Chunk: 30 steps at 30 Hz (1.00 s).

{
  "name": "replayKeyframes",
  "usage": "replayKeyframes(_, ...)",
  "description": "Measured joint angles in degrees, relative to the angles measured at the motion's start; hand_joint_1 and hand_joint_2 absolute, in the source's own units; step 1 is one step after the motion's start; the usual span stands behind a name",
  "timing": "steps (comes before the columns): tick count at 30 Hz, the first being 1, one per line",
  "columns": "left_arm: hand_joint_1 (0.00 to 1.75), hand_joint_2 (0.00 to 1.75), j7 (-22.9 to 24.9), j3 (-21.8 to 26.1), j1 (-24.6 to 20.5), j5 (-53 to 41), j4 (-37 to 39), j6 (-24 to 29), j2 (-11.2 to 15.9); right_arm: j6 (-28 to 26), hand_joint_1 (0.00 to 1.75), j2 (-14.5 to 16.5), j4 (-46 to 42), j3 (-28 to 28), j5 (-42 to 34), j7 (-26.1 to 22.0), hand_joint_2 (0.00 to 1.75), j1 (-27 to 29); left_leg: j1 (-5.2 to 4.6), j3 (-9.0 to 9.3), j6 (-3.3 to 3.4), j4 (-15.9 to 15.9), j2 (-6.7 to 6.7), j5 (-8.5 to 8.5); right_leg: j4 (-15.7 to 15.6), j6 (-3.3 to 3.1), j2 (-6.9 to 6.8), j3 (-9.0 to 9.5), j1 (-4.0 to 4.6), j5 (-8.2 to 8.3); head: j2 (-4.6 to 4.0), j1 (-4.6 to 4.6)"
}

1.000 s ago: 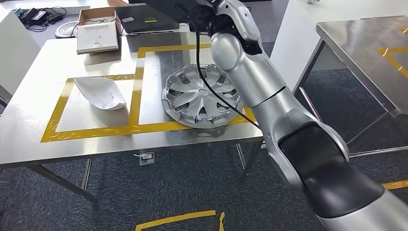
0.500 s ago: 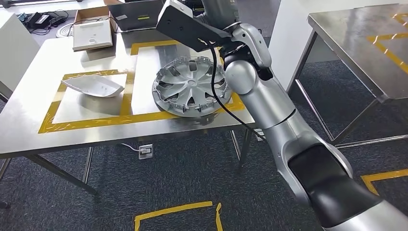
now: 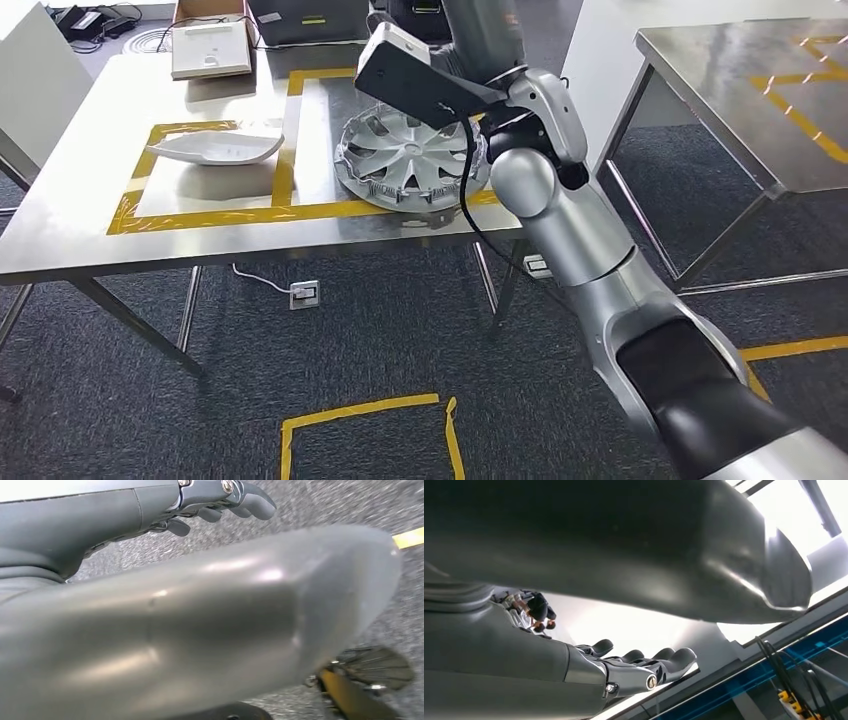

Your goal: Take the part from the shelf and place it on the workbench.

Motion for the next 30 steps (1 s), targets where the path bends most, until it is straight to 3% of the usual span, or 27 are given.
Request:
replayKeyframes(1,0.0,0.0,0.0,0.0,0.07,-0.05,0.0,-0.01,-0.03,-0.07,0.0,-0.14,-0.56,-0.23,0.01,0.0,0.0,0.15,0.01,-0.76,-0.14,0.22,0.01,0.53,-3.41,-0.22,0.0,2.87,0.08,0.76,0.0,0.01)
replayKeyframes(3,0.0,0.0,-0.02,0.0,0.15,-0.28,0.0,-0.01,-0.14,-0.34,0.0,-0.37,-1.77,-0.81,0.06,0.02,0.0,0.28,-0.08,-1.76,-0.65,0.53,-0.02,1.48,-10.37,-0.9,-0.04,7.82,0.45,0.44,0.01,0.03)
replayKeyframes(5,0.0,0.0,-0.11,0.0,0.16,-0.37,0.0,-0.02,-0.25,-0.66,0.0,-0.85,-2.79,-1.46,0.15,0.02,0.0,0.51,-0.02,-1.95,-1.36,0.35,-0.07,2.39,-13.1,-1.65,-0.02,9.27,0.85,-0.17,0.01,0.13)
replayKeyframes(7,0.0,0.0,-0.38,0.1,0.25,0.28,0.0,0.01,-0.28,-0.77,0.0,-1.43,-3.49,-2.2,0.34,-0.01,0.0,0.89,0.14,-2.15,-2.08,0.24,-0.18,2.66,-13.45,-2.43,-0.17,8.66,0.76,1.03,0.01,0.23)
replayKeyframes(8,0.0,0.0,-0.52,0.22,0.32,0.75,0.0,0.02,-0.29,-0.75,0.0,-1.58,-3.8,-2.48,0.44,-0.02,0.0,1.04,0.2,-2.55,-2.41,1.01,-0.23,1.45,-13.69,-2.88,-0.27,8.15,0.62,1.8,0.0,0.15)
replayKeyframes(9,0.0,0.0,-0.69,0.39,0.37,1.22,0.0,0.04,-0.29,-0.72,0.0,-1.66,-4.12,-2.66,0.56,-0.04,0.0,1.11,0.26,-3.24,-2.72,2.84,-0.27,-0.85,-13.9,-3.23,-0.35,7.47,0.44,2.64,-0.01,0.04)
replayKeyframes(11,0.0,0.0,-0.98,0.71,0.34,1.92,0.0,0.13,-0.3,-0.63,0.0,-1.68,-4.67,-2.89,0.81,-0.1,0.0,1.08,0.52,-4.85,-3.3,9.39,-0.26,-6.82,-13.91,-3.54,-0.33,5.89,0.32,4.07,-0.01,-0.21)
replayKeyframes(12,0.0,0.0,-1.1,0.87,0.3,2.31,0.0,0.2,-0.3,-0.58,0.0,-1.69,-4.85,-3.05,0.96,-0.11,0.0,1.08,0.67,-5.35,-3.57,12.84,-0.25,-8.57,-13.89,-3.46,-0.33,5.05,0.31,4.8,0.0,-0.24)
replayKeyframes(13,0.0,0.0,-1.16,1.08,0.27,2.79,0.0,0.31,-0.3,-0.54,0.0,-1.72,-4.94,-3.24,1.1,-0.11,0.0,1.06,0.8,-5.26,-3.8,15.28,-0.24,-8.89,-13.84,-3.33,-0.36,4.18,0.29,5.52,0.0,-0.24)
replayKeyframes(14,0.0,0.0,-1.09,1.43,0.24,3.38,0.0,0.41,-0.3,-0.52,0.0,-1.77,-5.02,-3.39,1.25,-0.11,0.0,1.03,0.94,-4.41,-3.98,16.11,-0.23,-7.93,-13.77,-3.15,-0.4,3.26,0.25,6.24,0.0,-0.25)
replayKeyframes(16,0.0,0.0,-0.69,2.26,0.22,4.51,0.0,0.59,-0.33,-0.52,0.0,-1.92,-5.34,-3.55,1.63,-0.12,0.0,0.93,1.29,0.09,-4.24,12.27,-0.23,-5.32,-13.5,-2.65,-0.45,1.46,0.12,7.58,0.0,-0.25)
replayKeyframes(18,0.0,0.0,-0.18,2.88,0.13,4.97,-0.01,0.75,-0.4,-0.66,0.0,-2.16,-6.21,-3.7,2.45,-0.03,0.0,0.87,1.19,5.9,-3.98,4.64,-0.35,-6.16,-13.2,-1.88,-0.49,0.17,0.07,8.72,0.01,-0.18)
replayKeyframes(19,0.0,0.0,0.09,3.09,0.08,4.96,-0.02,0.89,-0.45,-0.73,0.0,-2.27,-6.83,-3.77,2.98,0.07,0.0,0.92,1.01,7.55,-3.55,1.89,-0.44,-7.07,-13.2,-1.45,-0.53,-0.11,0.06,9.29,0.01,-0.17)
replayKeyframes(20,0.0,0.0,0.3,3.27,0.04,4.91,-0.03,1.04,-0.48,-0.75,0.0,-2.4,-7.46,-3.87,3.53,0.19,0.0,1.11,0.67,8.05,-2.94,0.53,-0.52,-7.54,-13.42,-1.02,-0.58,-0.2,-0.03,9.87,0.01,-0.14)
replayKeyframes(22,0.0,0.0,0.52,3.5,0.14,4.76,-0.03,1.29,-0.5,-0.56,0.0,-2.78,-8.53,-4.1,4.4,0.43,0.0,2.02,0.46,7.26,-1.65,0.14,-0.45,-6.53,-13.89,-0.25,-0.6,-0.24,-0.33,10.63,0.01,-0.18)
replayKeyframes(23,0.0,0.0,0.52,3.56,0.21,4.68,-0.04,1.37,-0.48,-0.38,0.0,-3.07,-9.01,-4.31,4.71,0.58,0.0,2.63,0.44,6.82,-1.09,0.0,-0.34,-5.81,-13.37,0.04,-0.56,-0.58,-0.48,9.65,0.01,-0.13)
replayKeyframes(24,0.0,0.0,0.51,3.57,0.26,4.58,-0.05,1.43,-0.45,-0.19,0.0,-3.39,-9.53,-4.58,4.95,0.69,0.0,3.18,0.5,6.17,-0.62,-0.14,-0.22,-5.0,-11.73,0.27,-0.5,-1.26,-0.53,7.44,0.01,-0.07)
replayKeyframes(26,0.0,0.0,0.32,3.6,0.27,4.37,-0.09,1.51,-0.42,0.13,0.0,-3.85,-10.52,-5.0,5.23,0.86,0.0,3.97,0.43,4.48,-0.06,-0.2,-0.06,-3.37,-5.29,0.43,-0.37,-3.07,-0.43,1.0,0.01,0.09)
replayKeyframes(27,0.0,0.0,0.05,3.6,0.26,4.26,-0.1,1.51,-0.42,0.23,0.0,-4.0,-10.95,-5.12,5.31,0.85,0.0,4.36,0.33,3.51,0.08,-0.17,-0.01,-2.61,-1.53,0.43,-0.31,-3.73,-0.33,-1.28,0.0,0.1)
replayKeyframes(28,0.0,0.0,-0.27,3.61,0.26,4.19,-0.11,1.51,-0.43,0.29,0.0,-4.09,-11.28,-5.15,5.37,0.85,0.0,4.85,0.24,2.57,0.14,-0.14,0.04,-1.89,1.35,0.35,-0.27,-3.83,-0.21,-2.12,0.0,0.1)
replayKeyframes(30,0.0,0.0,-0.92,3.61,0.25,4.06,-0.11,1.51,-0.47,0.36,0.0,-4.2,-11.87,-5.2,5.46,0.85,0.0,5.97,0.13,0.72,0.13,0.02,0.1,-0.52,2.09,-0.04,-0.23,-1.38,0.12,-0.2,-0.02,0.1)
